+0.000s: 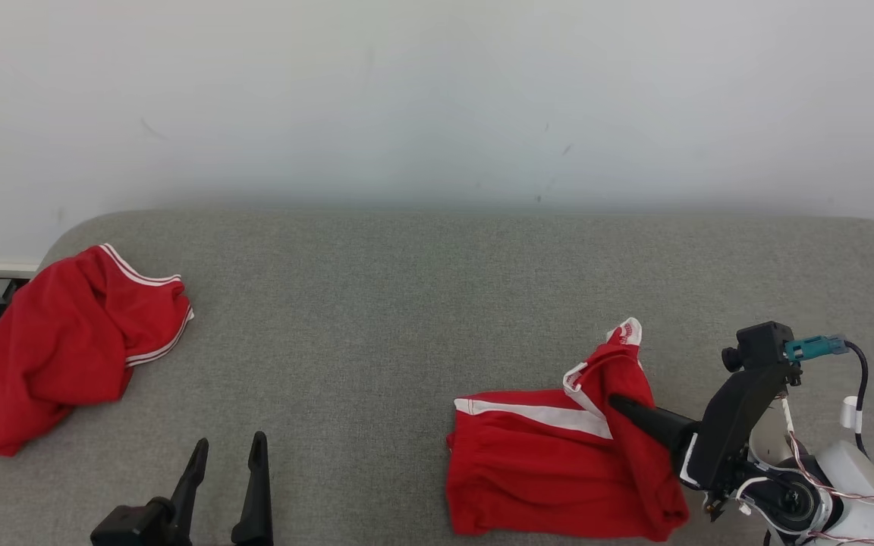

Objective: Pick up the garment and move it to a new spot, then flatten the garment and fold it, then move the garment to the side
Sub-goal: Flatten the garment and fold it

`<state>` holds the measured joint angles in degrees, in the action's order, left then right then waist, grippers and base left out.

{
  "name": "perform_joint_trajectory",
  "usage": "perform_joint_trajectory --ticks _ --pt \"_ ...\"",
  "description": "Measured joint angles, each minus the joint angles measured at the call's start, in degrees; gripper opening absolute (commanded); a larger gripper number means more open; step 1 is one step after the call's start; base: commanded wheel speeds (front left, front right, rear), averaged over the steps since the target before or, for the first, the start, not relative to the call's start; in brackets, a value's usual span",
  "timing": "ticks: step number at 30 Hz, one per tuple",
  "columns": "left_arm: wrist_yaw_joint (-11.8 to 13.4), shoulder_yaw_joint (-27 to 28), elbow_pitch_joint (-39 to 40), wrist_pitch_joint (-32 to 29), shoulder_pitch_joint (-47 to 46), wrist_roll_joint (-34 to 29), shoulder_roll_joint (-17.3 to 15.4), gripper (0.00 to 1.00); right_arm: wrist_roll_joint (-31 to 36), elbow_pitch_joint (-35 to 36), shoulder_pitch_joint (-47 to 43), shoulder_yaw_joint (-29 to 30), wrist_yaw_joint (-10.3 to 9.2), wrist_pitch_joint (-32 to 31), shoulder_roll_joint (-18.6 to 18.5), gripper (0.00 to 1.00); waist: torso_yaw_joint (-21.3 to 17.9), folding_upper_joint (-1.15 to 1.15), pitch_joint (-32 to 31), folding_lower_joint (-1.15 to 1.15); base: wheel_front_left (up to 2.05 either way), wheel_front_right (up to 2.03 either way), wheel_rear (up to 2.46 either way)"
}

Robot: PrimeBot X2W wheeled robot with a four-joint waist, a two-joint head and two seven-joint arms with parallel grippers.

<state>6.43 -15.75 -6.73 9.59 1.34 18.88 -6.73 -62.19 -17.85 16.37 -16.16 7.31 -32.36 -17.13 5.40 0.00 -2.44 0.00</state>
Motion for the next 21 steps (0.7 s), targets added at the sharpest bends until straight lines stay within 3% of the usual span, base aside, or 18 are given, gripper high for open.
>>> perform_joint_trajectory --ticks 8,21 --pt "-0.5 -0.9 -0.8 -0.1 -0.2 0.2 0.6 1.00 -1.3 2.2 -0.6 0.9 -0.12 -0.6 2.6 0.00 1.2 0.00 0.3 0.00 0.00 0.00 0.00" --pt "-0.9 -1.7 -1.9 -0.3 -0.8 0.6 1.3 1.00 2.7 1.3 2.1 -1.1 -6.78 0.8 6.9 0.00 3.3 0.00 1.9 0.00 0.00 0.00 0.00"
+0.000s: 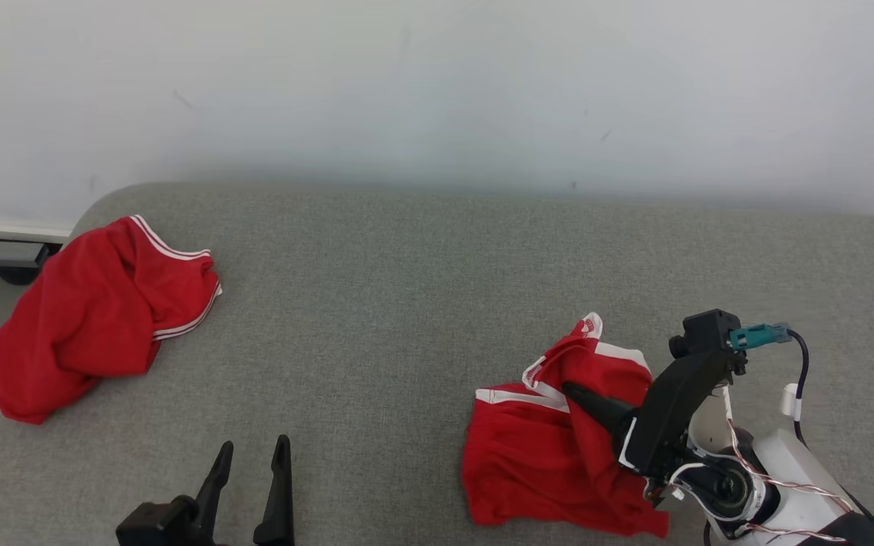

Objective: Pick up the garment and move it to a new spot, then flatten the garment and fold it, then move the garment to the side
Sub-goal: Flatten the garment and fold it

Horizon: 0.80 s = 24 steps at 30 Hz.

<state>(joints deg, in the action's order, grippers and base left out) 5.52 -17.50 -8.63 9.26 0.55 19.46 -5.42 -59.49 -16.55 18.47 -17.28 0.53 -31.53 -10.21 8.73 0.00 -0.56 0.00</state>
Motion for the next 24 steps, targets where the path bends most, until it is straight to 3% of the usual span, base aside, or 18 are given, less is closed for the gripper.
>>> perform_joint_trajectory --ticks 14,21,22,23,24 --pt "0.0 -0.2 -1.7 0.4 -1.1 0.4 0.4 1.00 2.6 -4.6 2.6 -1.7 -4.33 1.5 3.1 0.00 1.2 0.00 0.6 0.00 0.00 0.00 0.00" --pt "0.0 -0.4 -2.4 0.5 -1.2 0.6 0.8 1.00 3.1 -6.9 3.5 -1.8 -4.64 1.9 3.4 0.00 1.8 0.00 0.6 0.00 0.00 0.00 0.00" --pt "0.0 -0.4 -2.7 0.5 -1.2 0.6 0.8 1.00 3.1 -7.2 3.5 -1.8 -4.64 2.1 3.5 0.18 1.8 0.00 0.6 0.00 0.00 0.00 0.00" --pt "0.0 -0.4 -2.9 0.5 -1.2 0.6 0.9 1.00 3.1 -7.4 3.5 -1.9 -4.64 2.1 3.5 0.55 1.9 0.00 0.6 0.00 0.00 0.00 0.00" --pt "0.0 -0.4 -3.0 0.7 -1.2 0.6 0.9 1.00 3.0 -7.4 3.5 -1.9 -4.64 2.1 3.6 1.00 1.9 0.00 0.6 0.00 0.00 0.00 0.00"
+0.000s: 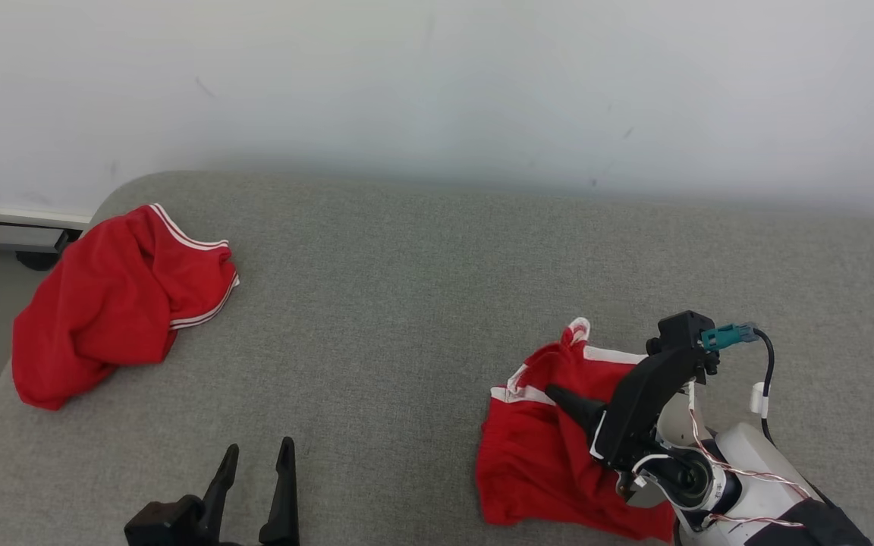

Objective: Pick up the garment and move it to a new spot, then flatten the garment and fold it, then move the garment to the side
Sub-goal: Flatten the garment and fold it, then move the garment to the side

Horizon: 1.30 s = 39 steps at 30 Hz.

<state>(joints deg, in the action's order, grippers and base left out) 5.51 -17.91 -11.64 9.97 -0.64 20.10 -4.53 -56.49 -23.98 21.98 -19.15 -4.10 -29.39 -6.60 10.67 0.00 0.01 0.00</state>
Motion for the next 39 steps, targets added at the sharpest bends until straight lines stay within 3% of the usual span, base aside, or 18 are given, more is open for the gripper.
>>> perform_joint_trajectory --ticks 10,13,19,25,30,39 --pt "0.0 0.2 -0.7 0.3 0.0 0.0 0.1 1.00 -1.0 2.9 -0.4 2.6 1.80 2.4 -1.5 1.00 -0.3 0.00 -0.9 0.00 0.00 0.00 0.00" --pt "0.0 0.4 -0.6 0.7 0.1 0.1 -0.1 1.00 -0.8 5.1 -0.9 4.1 2.65 4.3 -3.6 1.00 -0.8 0.00 -1.3 0.00 0.00 0.00 0.00" --pt "0.0 0.5 -0.2 0.9 0.5 0.0 -0.9 1.00 7.5 7.7 -4.0 2.1 3.60 7.0 -11.3 1.00 -2.0 0.00 -1.9 0.00 0.00 0.00 0.00" --pt "0.0 -0.1 0.6 1.0 0.5 -0.5 -1.0 1.00 11.0 7.8 -6.6 0.2 3.60 7.7 -13.5 1.00 -2.6 0.00 -2.1 0.00 0.00 0.00 0.00" --pt "0.1 -0.9 1.3 1.2 0.4 -1.9 -1.2 1.00 11.3 6.0 -6.9 -1.2 3.48 7.1 -13.0 1.00 -2.7 0.00 -2.0 0.00 0.00 0.00 0.00" --pt "0.5 -1.7 2.5 1.2 0.1 -4.0 -1.4 1.00 12.2 -3.6 -4.8 -3.5 2.00 4.4 -10.7 1.00 -1.7 0.00 -1.2 0.00 0.00 0.00 0.00"
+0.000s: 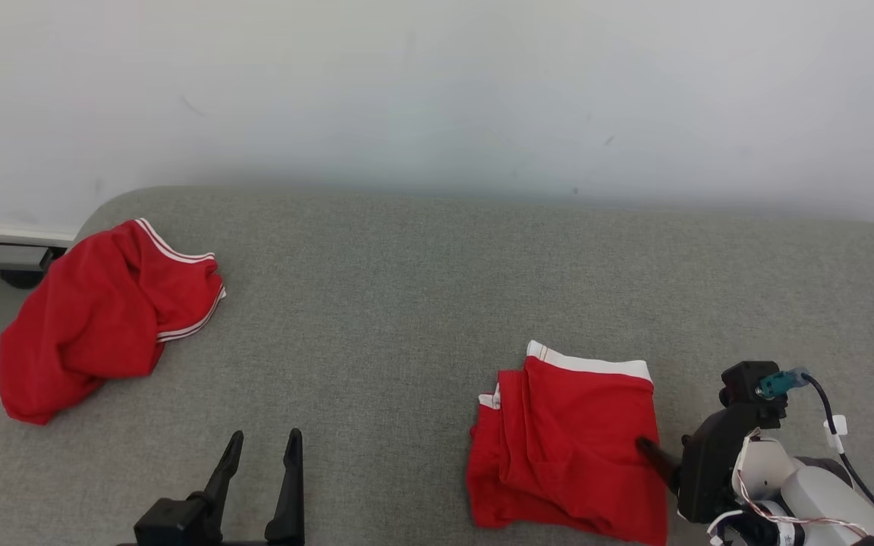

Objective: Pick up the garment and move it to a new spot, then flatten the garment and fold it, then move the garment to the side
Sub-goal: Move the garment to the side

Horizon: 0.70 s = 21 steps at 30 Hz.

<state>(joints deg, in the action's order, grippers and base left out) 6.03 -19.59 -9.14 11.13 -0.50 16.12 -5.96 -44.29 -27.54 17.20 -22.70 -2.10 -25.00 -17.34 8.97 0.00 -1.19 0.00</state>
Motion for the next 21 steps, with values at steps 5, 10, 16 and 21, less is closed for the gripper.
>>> perform_joint_trajectory --ticks 5,10,16,21 --pt "0.0 -0.3 0.2 0.0 -0.6 -0.3 0.0 1.00 0.1 -3.9 2.7 0.1 -0.45 -0.3 1.0 1.00 1.1 0.00 0.7 0.00 0.00 0.00 0.00" --pt "0.0 -0.3 0.4 0.0 -1.2 -0.7 0.0 1.00 0.1 -7.8 4.0 -0.6 -0.47 -1.3 1.7 1.00 2.2 0.00 1.3 0.00 0.00 0.00 0.00" --pt "0.1 0.0 0.4 0.0 -1.2 -0.7 0.0 1.00 0.0 -10.5 5.0 -1.0 0.11 -1.6 3.2 0.00 2.5 0.00 1.4 0.00 0.00 0.00 0.00" --pt "0.1 0.2 0.4 0.0 -1.2 -0.6 0.0 1.00 -0.1 -12.3 6.2 -1.2 1.19 -1.7 3.7 0.00 2.3 0.00 1.4 0.00 0.00 0.00 0.00"
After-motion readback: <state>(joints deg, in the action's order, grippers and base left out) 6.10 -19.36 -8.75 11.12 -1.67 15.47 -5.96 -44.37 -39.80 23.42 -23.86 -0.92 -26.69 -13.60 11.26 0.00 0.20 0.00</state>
